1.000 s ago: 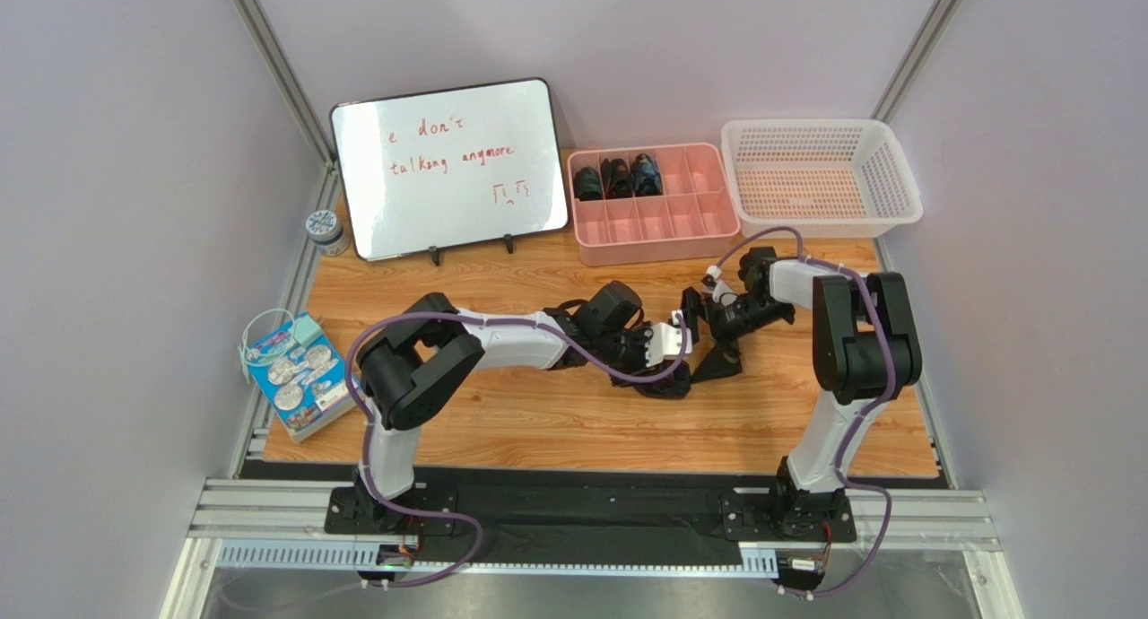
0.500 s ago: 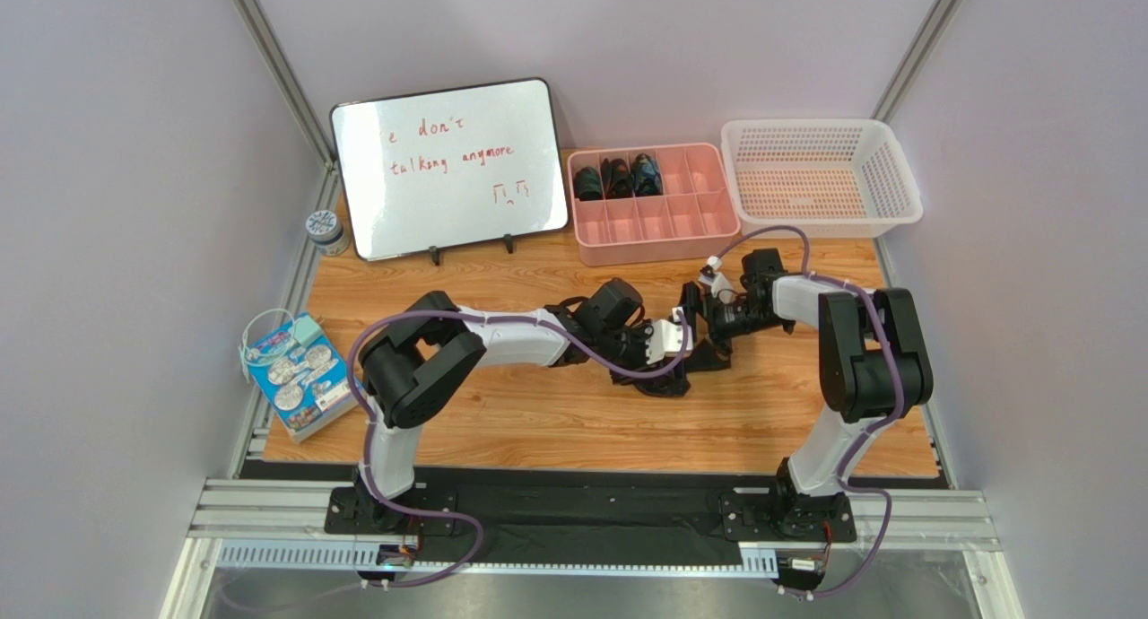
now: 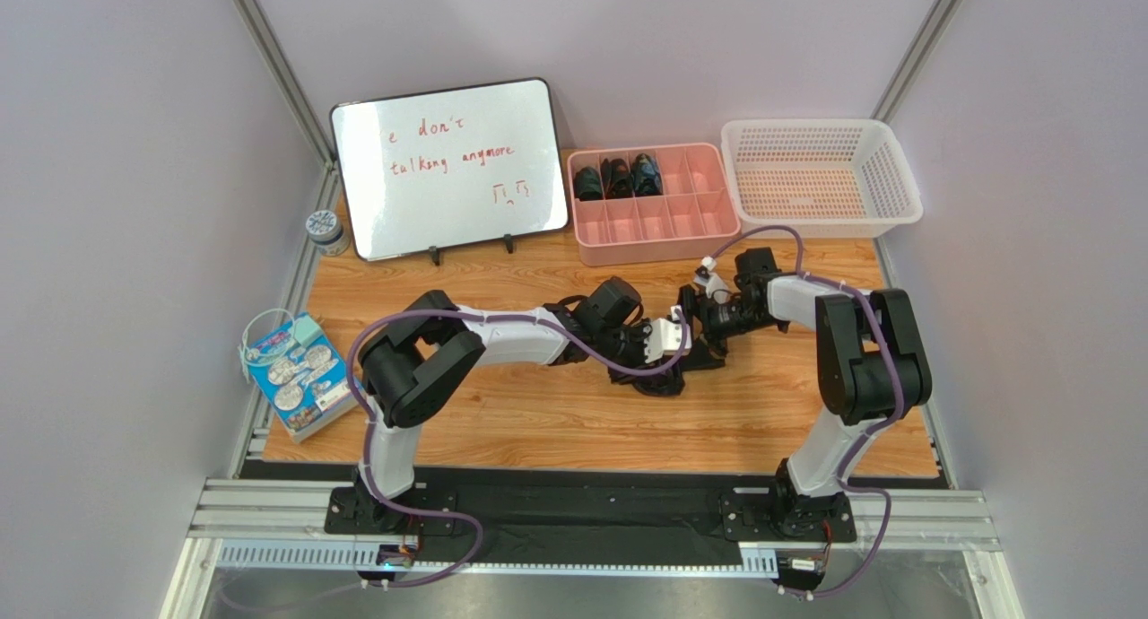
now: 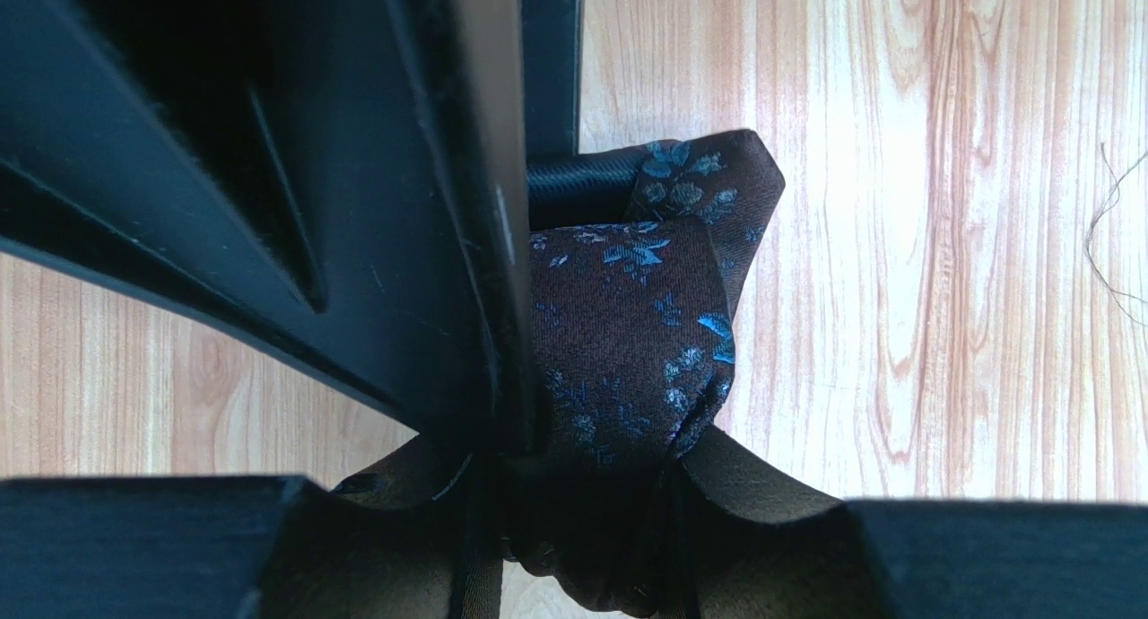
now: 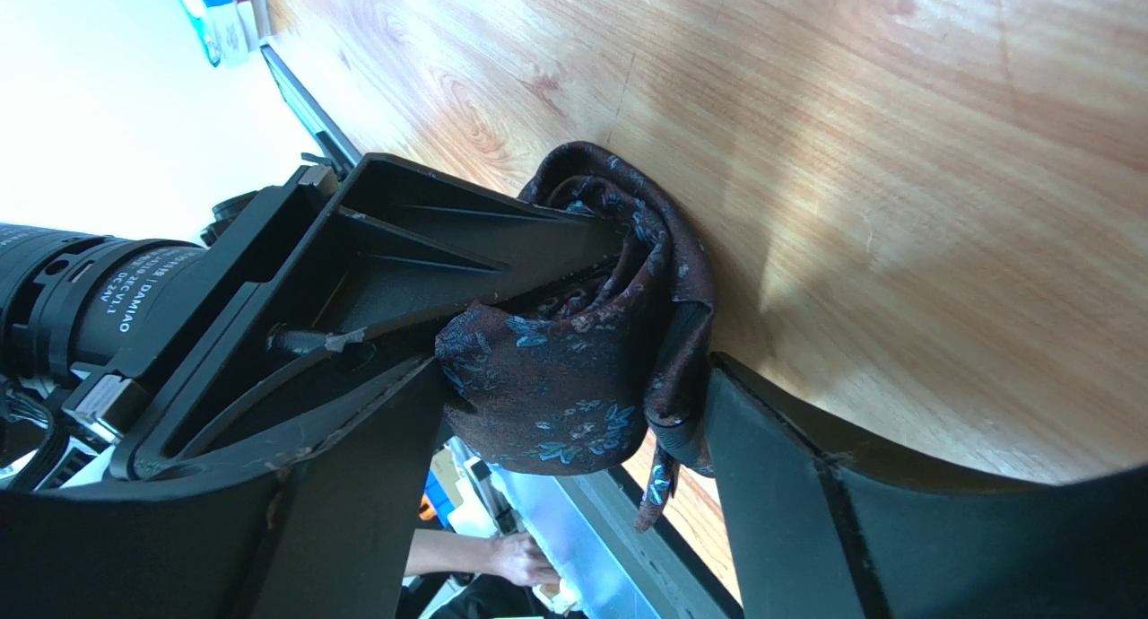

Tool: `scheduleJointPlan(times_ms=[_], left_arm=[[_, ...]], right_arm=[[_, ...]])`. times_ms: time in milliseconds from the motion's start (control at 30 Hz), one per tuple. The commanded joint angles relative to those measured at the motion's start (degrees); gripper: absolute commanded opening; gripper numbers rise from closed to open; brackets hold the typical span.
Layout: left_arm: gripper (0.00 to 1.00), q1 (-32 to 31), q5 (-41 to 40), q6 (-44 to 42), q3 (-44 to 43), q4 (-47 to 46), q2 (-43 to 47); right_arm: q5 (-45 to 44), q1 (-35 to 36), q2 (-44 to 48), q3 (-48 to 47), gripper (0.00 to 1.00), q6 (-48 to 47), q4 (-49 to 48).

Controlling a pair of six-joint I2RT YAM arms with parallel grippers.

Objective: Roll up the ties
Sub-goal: Pick up the tie at the center of the board.

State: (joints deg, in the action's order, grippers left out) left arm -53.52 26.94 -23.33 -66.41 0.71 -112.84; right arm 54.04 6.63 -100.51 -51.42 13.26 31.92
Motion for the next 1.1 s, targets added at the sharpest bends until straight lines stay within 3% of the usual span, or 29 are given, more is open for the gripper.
scheduleJointPlan(times_ms=[0, 33, 100, 167, 233, 433, 500, 600, 633, 700, 733, 800, 833, 900, 933, 967, 1000, 1033, 1067], left_arm=[[0.00, -0.89, -3.47, -0.57, 1.90, 8.17, -5.02], [0.00, -0.89, -3.65, -0.49, 1.90, 8.08, -5.02], [0.00, -0.89, -3.65, -0.22, 1.81, 7.99, -5.02], [0.00, -0.89, -3.82, -0.14, 1.72, 7.90, -5.02], [0.00, -0.89, -4.08, 0.04, 1.55, 7.81, -5.11], [0.00, -0.89, -4.44, 0.48, 1.37, 7.73, -5.20], [0.00, -0.89, -4.53, 0.74, 1.29, 7.73, -5.38], [0.00, -0.89, -4.61, 0.92, 1.11, 7.55, -5.29], [0.00, -0.89, -4.70, 1.01, 1.11, 7.64, -5.29], [0.01, -0.98, -4.88, 1.45, 1.02, 7.38, -5.11], [0.07, -0.80, -4.88, 1.53, 1.02, 7.38, -5.11], [0.15, -0.71, -4.53, 2.41, 0.93, 7.11, -4.67], [0.26, -0.54, -4.09, 2.59, 0.85, 7.29, -4.50], [0.40, -0.36, -3.82, 3.29, 0.93, 7.20, -3.19], [0.52, -0.10, -3.74, 3.55, 1.11, 6.76, -2.57], [0.57, 0.08, -3.47, 3.82, 1.28, 6.59, -1.17], [0.66, 0.34, -3.04, 4.43, 1.46, 6.32, -0.29], [0.82, 0.60, -2.86, 4.70, 1.55, 6.06, 0.59], [0.84, 0.78, -2.68, 5.13, 1.55, 5.97, 2.34]], right_arm=[[-0.60, 3.39, -1.01, -0.88, 0.71, 0.02, 1.83], [-0.52, 3.39, -1.00, -0.88, 0.62, 0.28, 1.83], [0.62, 3.39, -1.18, -1.05, 0.59, 0.80, 1.83], [2.20, 3.39, -1.62, -1.66, 0.62, 1.25, 2.70], [2.73, 3.39, -2.06, -2.19, 0.75, 1.33, 4.02], [3.88, 3.39, -2.94, -3.25, 0.70, 0.81, 7.63], [3.88, 3.47, -3.46, -3.42, 0.62, 0.98, 7.63], [4.14, 3.56, -4.34, -3.86, 0.39, 0.90, 7.63], [3.97, 3.56, -4.34, -4.13, 0.25, 0.63, 7.98], [3.00, 3.56, -4.26, -4.30, 0.09, -0.07, 8.42], [2.74, 3.47, -4.17, -4.48, 0.00, -0.33, 8.85], [2.12, 3.56, -3.99, -4.65, 0.00, -0.60, 9.12], [1.69, 3.47, -3.91, -4.83, 0.00, -0.60, 9.38], [0.37, 3.47, -3.12, -5.09, 0.00, -0.69, 9.56], [-0.25, 3.47, -2.77, -5.10, 0.00, -0.69, 9.65], [-0.51, 3.39, -2.50, -5.18, 0.00, -0.60, 9.56], [-0.78, 3.39, -2.15, -5.18, 0.00, -0.69, 9.56], [-1.30, 3.30, -1.54, -5.18, 0.00, -0.60, 9.56], [-1.57, 3.21, -1.18, -5.27, 0.00, -0.69, 9.65]])
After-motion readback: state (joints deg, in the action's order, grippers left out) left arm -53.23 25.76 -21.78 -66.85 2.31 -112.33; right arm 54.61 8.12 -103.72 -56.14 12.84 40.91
